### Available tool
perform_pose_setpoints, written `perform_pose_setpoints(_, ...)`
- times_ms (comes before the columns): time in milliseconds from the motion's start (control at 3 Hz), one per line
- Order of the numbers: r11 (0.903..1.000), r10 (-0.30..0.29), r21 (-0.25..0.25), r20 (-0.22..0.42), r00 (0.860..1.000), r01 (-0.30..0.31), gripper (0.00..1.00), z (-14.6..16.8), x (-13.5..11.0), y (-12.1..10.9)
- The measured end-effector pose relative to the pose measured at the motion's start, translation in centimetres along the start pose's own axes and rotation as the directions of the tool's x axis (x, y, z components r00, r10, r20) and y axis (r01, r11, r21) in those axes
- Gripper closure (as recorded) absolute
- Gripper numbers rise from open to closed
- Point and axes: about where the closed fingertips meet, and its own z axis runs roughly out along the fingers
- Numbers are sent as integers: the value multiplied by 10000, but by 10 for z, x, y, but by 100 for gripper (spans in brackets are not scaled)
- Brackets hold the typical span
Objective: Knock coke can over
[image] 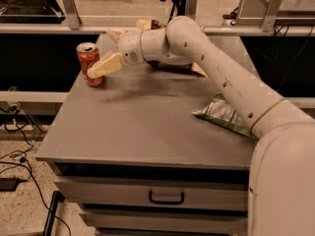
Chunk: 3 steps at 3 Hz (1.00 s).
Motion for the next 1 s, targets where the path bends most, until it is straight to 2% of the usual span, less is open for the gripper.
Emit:
perform_pose_setpoints(667, 9982, -19, -600, 103, 9999, 25, 0, 22, 16, 16)
perform_pose_setpoints(1000, 9973, -139, -723, 83, 9999, 144, 24, 27, 18, 21)
